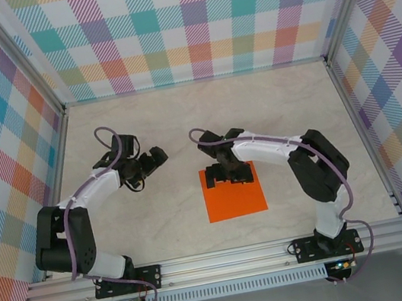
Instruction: Fold a paper plane with a square sheet of paper (pick it up from the middle)
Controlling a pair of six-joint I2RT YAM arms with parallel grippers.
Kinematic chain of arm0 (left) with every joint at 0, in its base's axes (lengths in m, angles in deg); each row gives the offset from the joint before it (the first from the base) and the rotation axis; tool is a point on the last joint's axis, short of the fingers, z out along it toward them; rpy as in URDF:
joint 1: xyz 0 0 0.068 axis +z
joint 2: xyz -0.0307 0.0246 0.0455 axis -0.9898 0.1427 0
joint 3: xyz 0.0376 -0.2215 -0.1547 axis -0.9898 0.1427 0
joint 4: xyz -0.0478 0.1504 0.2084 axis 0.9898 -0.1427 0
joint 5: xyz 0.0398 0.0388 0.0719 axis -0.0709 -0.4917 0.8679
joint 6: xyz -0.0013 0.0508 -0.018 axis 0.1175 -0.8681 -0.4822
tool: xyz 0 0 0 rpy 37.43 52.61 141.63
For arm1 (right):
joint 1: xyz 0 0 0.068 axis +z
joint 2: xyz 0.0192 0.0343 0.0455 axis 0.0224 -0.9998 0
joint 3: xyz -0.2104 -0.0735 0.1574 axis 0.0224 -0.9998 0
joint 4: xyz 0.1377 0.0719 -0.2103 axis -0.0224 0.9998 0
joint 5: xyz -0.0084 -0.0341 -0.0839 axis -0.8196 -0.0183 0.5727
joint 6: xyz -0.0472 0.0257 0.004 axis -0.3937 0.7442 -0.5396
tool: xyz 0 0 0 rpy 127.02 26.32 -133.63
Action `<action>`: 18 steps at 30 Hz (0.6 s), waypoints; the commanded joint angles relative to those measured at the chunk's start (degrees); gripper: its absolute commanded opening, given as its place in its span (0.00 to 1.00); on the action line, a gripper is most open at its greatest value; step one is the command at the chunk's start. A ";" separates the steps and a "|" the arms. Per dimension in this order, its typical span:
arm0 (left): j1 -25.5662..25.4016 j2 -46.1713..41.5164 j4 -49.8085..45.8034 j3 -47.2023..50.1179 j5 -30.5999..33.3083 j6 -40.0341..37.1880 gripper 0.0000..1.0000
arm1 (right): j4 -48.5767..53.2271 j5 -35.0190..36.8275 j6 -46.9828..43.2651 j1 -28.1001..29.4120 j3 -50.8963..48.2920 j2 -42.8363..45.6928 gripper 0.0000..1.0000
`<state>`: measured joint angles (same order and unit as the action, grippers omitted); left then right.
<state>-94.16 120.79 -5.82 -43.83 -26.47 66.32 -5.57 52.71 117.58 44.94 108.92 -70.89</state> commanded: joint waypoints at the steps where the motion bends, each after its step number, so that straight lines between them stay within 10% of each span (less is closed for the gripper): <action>1: -0.54 0.61 -0.24 1.02 -0.48 -0.45 1.00 | 3.35 -0.63 -2.29 -0.16 1.64 -1.85 1.00; 18: -0.47 3.08 0.81 0.44 -1.22 -0.63 1.00 | 0.01 -5.58 -2.45 -0.07 -0.15 -9.44 1.00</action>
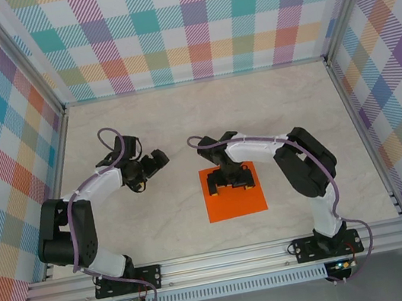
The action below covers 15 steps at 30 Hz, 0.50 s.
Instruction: Fold a paper plane with a square sheet of paper (pick it up from the middle)
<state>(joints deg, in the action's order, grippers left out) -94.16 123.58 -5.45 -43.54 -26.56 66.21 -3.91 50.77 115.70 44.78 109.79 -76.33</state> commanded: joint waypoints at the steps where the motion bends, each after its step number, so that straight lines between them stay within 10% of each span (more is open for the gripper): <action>1: -0.48 0.19 0.35 0.16 -1.13 -0.50 1.00 | -1.81 -3.73 -0.63 0.08 -1.37 -4.51 1.00; 15: -0.47 0.19 -0.21 0.09 -1.21 -0.66 1.00 | -2.25 -1.59 0.07 0.00 -3.43 -6.63 0.94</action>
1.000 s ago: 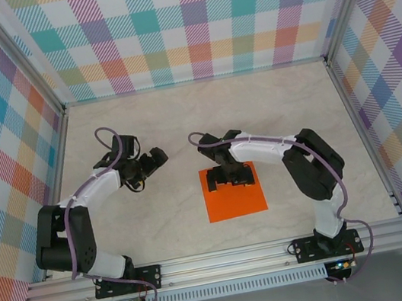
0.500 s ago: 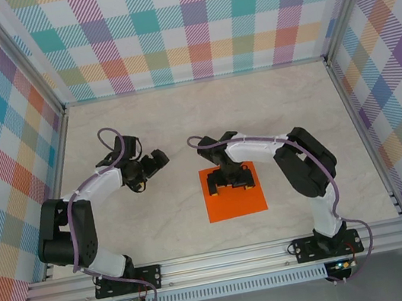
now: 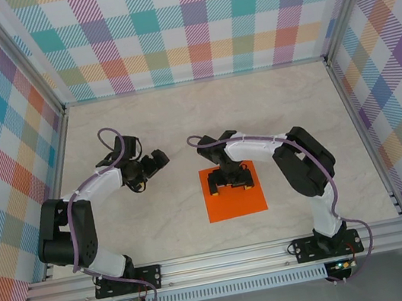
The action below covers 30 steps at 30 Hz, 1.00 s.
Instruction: Fold a paper plane with a square sheet of paper (pick it up from the middle)
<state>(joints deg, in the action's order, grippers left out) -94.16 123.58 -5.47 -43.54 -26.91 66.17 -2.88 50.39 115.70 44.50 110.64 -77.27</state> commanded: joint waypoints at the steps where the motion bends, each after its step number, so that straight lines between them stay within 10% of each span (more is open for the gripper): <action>1: -0.47 0.15 -0.27 0.12 -0.96 -0.62 1.00 | -3.27 -1.19 0.12 0.28 -4.26 -5.65 0.93; 18: -0.47 -0.30 -0.81 0.23 -1.70 -0.17 1.00 | -4.75 0.64 0.80 0.28 -3.86 1.01 0.70; 23: -0.59 -0.75 1.18 1.51 -5.44 1.20 1.00 | -14.66 -6.03 -0.45 0.28 -4.99 9.25 0.34; 30: -0.99 -2.86 21.15 9.08 -19.14 10.19 0.99 | -43.96 -23.64 5.38 -2.38 -15.27 19.27 0.28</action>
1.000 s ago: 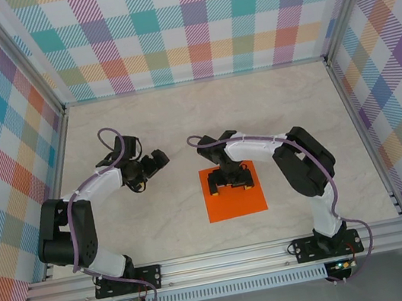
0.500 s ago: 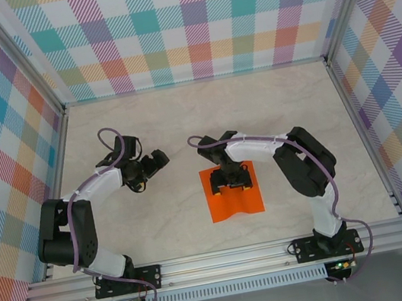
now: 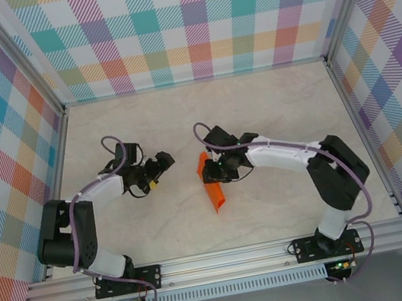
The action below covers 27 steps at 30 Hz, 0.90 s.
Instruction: Fold a paper plane with a square sheet of paper (pick it up from the middle)
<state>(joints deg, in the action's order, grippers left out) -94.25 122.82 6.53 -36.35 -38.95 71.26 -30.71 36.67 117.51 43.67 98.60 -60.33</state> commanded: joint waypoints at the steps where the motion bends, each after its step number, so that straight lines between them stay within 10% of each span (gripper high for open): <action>1: -1.08 -2.36 11.13 2.66 -7.89 6.43 0.99 | -20.88 -12.41 5.31 -2.47 -5.10 2.61 0.28; 8: -2.89 -2.61 19.37 6.25 -9.75 12.76 1.00 | -27.31 -16.77 9.24 -6.16 -9.68 -1.74 0.30; 19: -7.36 -0.03 21.19 6.93 -8.99 15.69 0.97 | -8.48 1.40 1.15 -6.28 -6.41 -2.95 0.62; 27: -10.19 2.95 21.27 4.98 -8.87 16.15 0.90 | -5.56 6.81 -0.37 -6.28 -6.34 -1.26 0.66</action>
<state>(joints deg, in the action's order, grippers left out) -102.94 124.74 26.20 -29.49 -46.93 86.63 -39.10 40.23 119.02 37.22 90.93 -63.41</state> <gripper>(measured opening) 0.907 0.655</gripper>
